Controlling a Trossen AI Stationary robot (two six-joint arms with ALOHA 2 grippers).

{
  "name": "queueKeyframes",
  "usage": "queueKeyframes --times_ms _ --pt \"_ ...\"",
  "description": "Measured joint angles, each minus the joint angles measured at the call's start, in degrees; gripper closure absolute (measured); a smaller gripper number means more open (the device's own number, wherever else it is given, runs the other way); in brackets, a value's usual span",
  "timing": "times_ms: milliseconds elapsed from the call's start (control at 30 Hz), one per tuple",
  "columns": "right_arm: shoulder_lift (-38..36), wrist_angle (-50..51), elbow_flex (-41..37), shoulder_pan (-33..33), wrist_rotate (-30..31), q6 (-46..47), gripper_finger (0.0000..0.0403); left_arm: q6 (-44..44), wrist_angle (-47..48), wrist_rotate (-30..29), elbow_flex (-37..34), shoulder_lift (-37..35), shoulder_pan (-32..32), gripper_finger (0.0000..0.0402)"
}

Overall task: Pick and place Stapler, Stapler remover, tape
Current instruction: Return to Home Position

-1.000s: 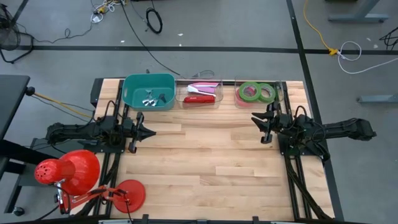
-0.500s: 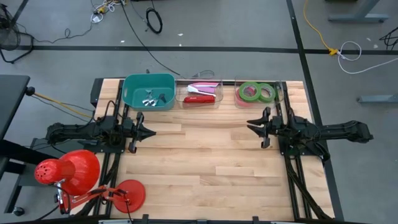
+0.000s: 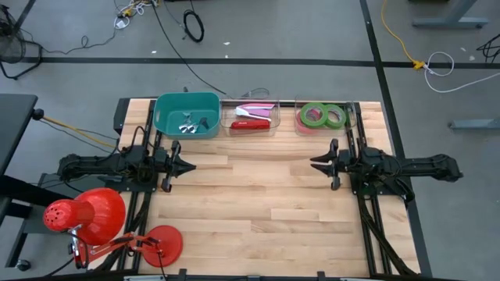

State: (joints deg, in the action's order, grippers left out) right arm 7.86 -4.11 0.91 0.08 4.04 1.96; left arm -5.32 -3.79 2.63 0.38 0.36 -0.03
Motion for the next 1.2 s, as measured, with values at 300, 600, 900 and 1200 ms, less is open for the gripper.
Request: queueKeyframes --times_ms 300,600,900,1200 --pt "-2.8 3.2 0.0 0.0 -0.8 -1.8 0.0312 0.0 0.0 0.0 0.0 0.0 0.0 0.0394" --pt "-6.4 3.7 0.0 0.0 -4.1 -2.0 0.0312 0.0 0.0 0.0 0.0 0.0 0.0 0.0394" --pt "-7.9 3.8 0.1 0.0 -4.1 -2.0 0.031 0.0 0.0 0.0 0.0 0.0 0.0 0.0394" --pt "-7.9 3.6 0.1 0.0 -3.5 -2.4 0.0309 0.0 0.0 0.0 0.0 0.0 0.0 0.0394"
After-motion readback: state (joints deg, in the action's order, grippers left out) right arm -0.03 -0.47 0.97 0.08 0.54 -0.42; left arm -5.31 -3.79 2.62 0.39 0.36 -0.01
